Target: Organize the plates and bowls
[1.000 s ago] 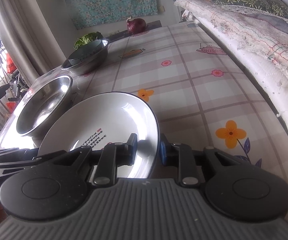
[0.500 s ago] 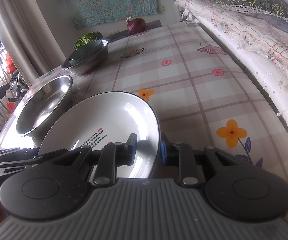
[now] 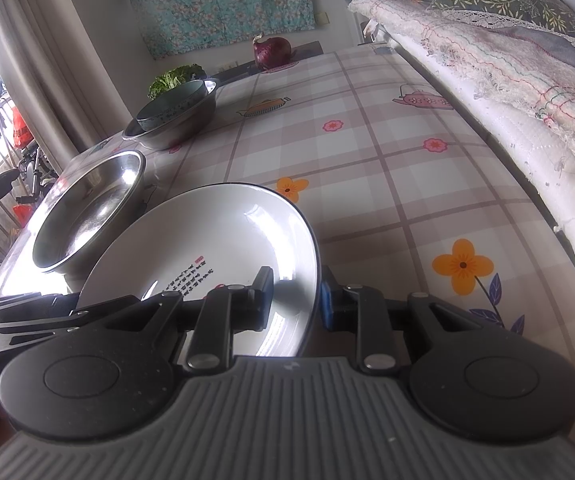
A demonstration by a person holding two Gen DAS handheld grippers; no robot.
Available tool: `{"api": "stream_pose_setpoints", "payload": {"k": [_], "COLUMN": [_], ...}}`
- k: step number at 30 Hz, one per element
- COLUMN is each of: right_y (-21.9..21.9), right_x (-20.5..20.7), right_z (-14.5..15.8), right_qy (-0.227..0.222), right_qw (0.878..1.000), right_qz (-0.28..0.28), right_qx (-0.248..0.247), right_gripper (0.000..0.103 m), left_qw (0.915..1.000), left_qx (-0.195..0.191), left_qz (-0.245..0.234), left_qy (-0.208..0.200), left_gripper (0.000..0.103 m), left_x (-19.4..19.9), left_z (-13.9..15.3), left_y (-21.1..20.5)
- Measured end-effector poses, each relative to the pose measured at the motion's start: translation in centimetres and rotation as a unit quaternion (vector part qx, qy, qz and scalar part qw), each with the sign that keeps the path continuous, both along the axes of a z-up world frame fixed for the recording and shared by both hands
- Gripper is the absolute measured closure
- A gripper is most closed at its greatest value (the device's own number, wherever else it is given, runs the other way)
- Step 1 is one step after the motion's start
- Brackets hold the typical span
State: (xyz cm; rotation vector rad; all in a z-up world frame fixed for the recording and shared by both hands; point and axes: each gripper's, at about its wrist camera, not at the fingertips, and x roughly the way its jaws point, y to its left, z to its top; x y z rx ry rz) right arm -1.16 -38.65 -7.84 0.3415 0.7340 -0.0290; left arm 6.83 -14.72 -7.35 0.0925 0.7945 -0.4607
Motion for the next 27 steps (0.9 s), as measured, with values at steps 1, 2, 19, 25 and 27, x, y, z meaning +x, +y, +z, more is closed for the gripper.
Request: {"api": "stream_pose_setpoints", "payload": {"k": [1, 2, 19, 25, 27], "right_y": [0.0, 0.0, -0.2, 0.1, 0.4], "right_x": [0.0, 0.0, 1.7, -0.2, -0.7], "right_z": [0.0, 0.0, 0.3, 0.2, 0.2], "right_qy": [0.0, 0.0, -0.003, 0.007, 0.008], "right_qw": [1.0, 1.0, 1.0, 1.0, 1.0], "right_qz": [0.0, 0.0, 0.007, 0.005, 0.006], "right_qx": [0.0, 0.0, -0.017, -0.017, -0.016], "right_gripper": [0.08, 0.08, 0.079, 0.079, 0.079], "left_qw": [1.0, 1.0, 0.9985, 0.9983, 0.9983], "left_qx": [0.001, 0.004, 0.055, 0.058, 0.057], "left_qz": [-0.001, -0.001, 0.001, -0.002, -0.003], "left_qy": [-0.001, -0.003, 0.001, 0.008, 0.01], "left_gripper": [0.061, 0.061, 0.062, 0.061, 0.062], "left_x": [0.0, 0.0, -0.1, 0.4, 0.4], "left_z": [0.0, 0.0, 0.6, 0.6, 0.7], "left_y": [-0.1, -0.2, -1.2, -1.3, -1.3]}}
